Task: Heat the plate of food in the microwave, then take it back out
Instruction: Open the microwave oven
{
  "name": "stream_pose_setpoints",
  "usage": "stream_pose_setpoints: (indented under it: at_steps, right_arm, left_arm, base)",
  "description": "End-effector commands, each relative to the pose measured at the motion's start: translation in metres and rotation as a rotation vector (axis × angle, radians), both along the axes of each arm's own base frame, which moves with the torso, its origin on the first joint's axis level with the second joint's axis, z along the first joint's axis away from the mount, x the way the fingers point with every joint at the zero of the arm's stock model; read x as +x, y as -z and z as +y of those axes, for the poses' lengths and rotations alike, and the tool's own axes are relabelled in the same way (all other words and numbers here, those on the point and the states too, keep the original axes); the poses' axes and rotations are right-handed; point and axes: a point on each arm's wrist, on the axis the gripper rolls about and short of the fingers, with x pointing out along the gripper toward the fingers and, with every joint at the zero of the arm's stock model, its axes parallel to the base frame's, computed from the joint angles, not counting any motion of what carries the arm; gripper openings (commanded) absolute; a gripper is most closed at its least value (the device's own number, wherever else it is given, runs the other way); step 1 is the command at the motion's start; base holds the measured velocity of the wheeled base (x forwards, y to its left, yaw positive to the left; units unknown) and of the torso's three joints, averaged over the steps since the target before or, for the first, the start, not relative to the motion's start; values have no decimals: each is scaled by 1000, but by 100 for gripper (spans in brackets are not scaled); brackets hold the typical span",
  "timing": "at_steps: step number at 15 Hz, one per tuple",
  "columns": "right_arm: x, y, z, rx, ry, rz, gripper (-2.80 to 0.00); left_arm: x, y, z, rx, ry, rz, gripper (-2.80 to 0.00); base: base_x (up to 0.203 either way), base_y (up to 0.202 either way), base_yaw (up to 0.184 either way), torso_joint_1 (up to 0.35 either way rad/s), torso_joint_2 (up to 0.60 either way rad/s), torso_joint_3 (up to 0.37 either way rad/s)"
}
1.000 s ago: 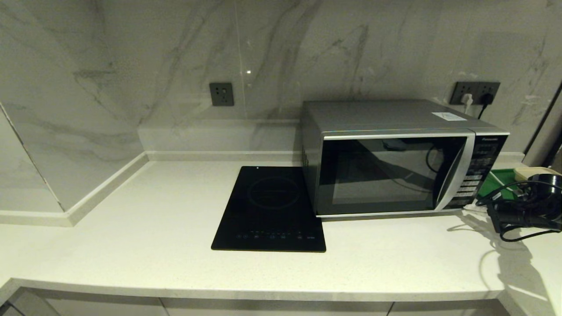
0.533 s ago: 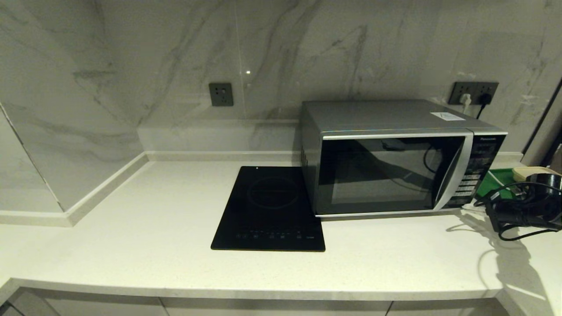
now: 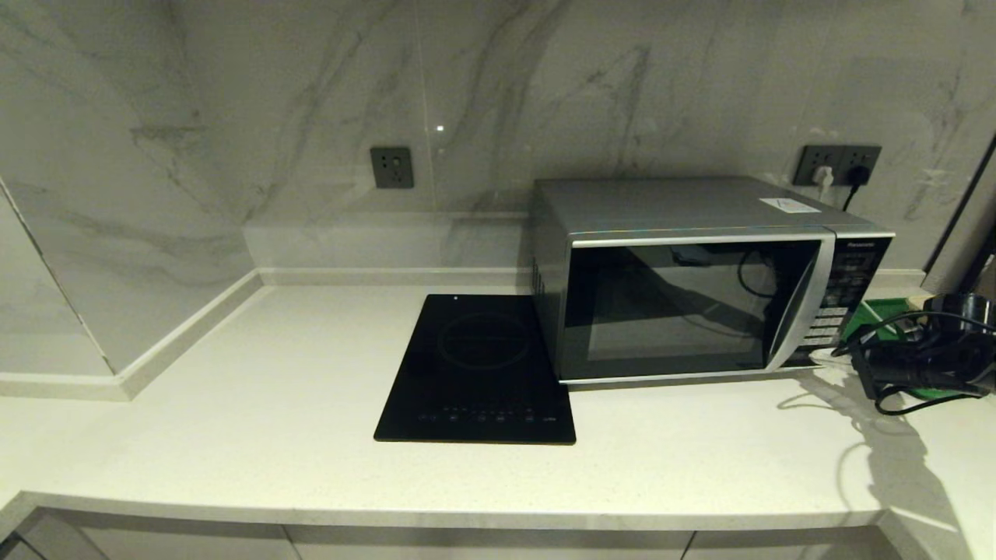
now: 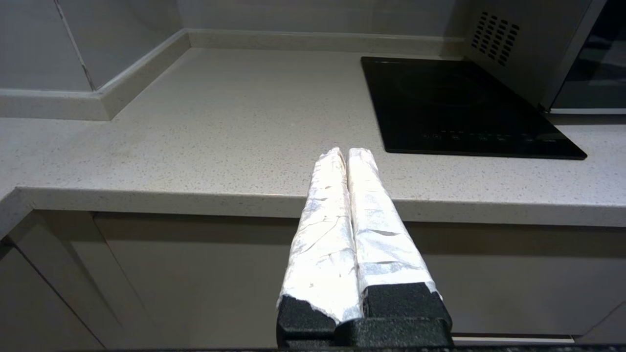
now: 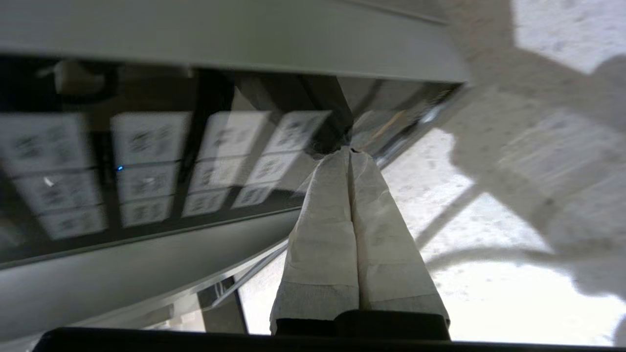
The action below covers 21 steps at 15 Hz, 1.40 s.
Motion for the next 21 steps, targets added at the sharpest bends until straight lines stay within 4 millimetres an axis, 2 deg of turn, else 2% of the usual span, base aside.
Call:
stream_pose_setpoints:
  at_steps: [1, 4, 6, 9, 12, 13, 16, 19, 21]
  right_arm:
    - [1, -7, 1, -5, -3, -18, -280]
    - [-3, -8, 3, -1, -3, -9, -280]
    - [-19, -15, 10, 3, -7, 12, -280]
    - [-66, -32, 29, -20, -32, 54, -280]
    - [-118, -21, 30, -37, -20, 132, -280]
    - [-136, -25, 30, -62, -18, 131, -280]
    - [-187, -59, 42, -192, -26, 60, -280]
    - [-237, -114, 68, -390, -60, -46, -280]
    - [-277, -158, 98, -530, -84, -109, -280]
  left_arm:
    - [0, 0, 0, -1, 0, 0, -280]
    - [0, 0, 0, -1, -1, 0, -280]
    - [0, 0, 0, -1, -1, 0, -280]
    - [0, 0, 0, -1, -1, -2, -280]
    - [0, 0, 0, -1, -1, -1, -280]
    - [0, 0, 0, -1, 0, 0, -280]
    - [0, 0, 0, -1, -1, 0, -280]
    - [0, 0, 0, -1, -1, -1, -280]
    - [0, 0, 0, -1, 0, 0, -280]
  base:
    - [0, 0, 0, 0, 0, 0]
    - [0, 0, 0, 0, 0, 0]
    - [0, 0, 0, 0, 0, 0]
    - [0, 0, 0, 0, 0, 0]
    - [0, 0, 0, 0, 0, 0]
    - [0, 0, 0, 0, 0, 0]
    - [0, 0, 0, 0, 0, 0]
    - [0, 0, 0, 0, 0, 0]
    - [0, 0, 0, 0, 0, 0]
